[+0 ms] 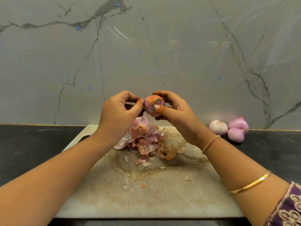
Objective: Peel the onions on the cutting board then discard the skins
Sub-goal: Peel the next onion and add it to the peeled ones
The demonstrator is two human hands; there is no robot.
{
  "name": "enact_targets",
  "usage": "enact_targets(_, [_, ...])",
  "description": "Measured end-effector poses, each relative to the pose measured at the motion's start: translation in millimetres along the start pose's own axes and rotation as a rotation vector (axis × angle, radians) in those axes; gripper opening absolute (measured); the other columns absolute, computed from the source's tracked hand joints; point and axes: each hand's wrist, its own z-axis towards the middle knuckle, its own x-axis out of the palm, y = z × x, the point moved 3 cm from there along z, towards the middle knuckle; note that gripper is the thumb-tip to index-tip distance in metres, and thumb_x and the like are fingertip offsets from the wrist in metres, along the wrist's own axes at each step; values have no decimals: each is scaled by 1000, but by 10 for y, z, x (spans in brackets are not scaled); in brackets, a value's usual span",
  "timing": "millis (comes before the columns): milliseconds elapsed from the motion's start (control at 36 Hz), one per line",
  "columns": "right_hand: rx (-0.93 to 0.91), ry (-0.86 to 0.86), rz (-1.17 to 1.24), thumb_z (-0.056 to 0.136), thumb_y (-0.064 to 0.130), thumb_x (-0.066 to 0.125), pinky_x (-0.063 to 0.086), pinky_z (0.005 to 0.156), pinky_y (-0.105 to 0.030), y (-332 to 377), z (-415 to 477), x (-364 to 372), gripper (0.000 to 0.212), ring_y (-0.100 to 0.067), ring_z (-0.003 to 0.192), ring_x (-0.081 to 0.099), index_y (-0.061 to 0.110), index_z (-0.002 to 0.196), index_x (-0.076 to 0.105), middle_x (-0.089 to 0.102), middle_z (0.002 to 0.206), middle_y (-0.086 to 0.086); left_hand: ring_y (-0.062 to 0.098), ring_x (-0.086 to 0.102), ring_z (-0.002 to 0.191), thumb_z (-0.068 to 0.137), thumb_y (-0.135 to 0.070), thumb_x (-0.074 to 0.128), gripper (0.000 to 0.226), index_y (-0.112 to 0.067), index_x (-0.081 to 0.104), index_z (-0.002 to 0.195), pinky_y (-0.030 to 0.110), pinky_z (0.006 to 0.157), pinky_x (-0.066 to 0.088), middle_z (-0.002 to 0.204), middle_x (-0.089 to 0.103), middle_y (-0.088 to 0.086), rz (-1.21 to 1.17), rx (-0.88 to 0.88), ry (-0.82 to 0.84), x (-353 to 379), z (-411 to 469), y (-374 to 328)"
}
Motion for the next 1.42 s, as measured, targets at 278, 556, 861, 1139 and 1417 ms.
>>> enact_targets(278, [96,60,346,77,24,52,52,69,-24,-14,16,-38,38,-18,79,63,16,114,60,63,104,-11,9,69,67,91,-17,62,16,-23,60,76,32,69,58,74,69,-3,121,-90,-12,-47,53,120])
enact_targets(556, [219,5,446,101,18,36,49,66,-26,-14,-10,-47,33,-20,71,57,4,125,54,59,107,-20,2,61,88,84,-18,61,29,-27,52,110,12,72,52,105,56,-11,56,285,118,18,-27,-86])
enact_targets(861, [292,-20,417,102,27,35,46,61,-25,-20,-14,-23,36,-16,64,55,3,113,60,66,92,-15,9,60,76,87,-18,58,15,-6,66,94,24,68,54,86,60,-3,236,493,99,-5,7,-98])
enact_targets(1139, [322,-114,498,101,26,40,48,57,-24,-30,5,-63,32,-15,56,57,2,112,58,65,86,-14,13,58,75,95,-33,52,22,-17,66,90,39,65,50,82,60,-7,443,359,250,60,4,20])
enact_targets(1417, [347,-6,397,101,30,39,47,58,-24,-41,-24,33,38,-15,60,55,2,119,58,62,94,-16,16,62,88,85,-20,61,31,-11,63,114,36,71,58,106,60,2,382,604,167,-22,26,-44])
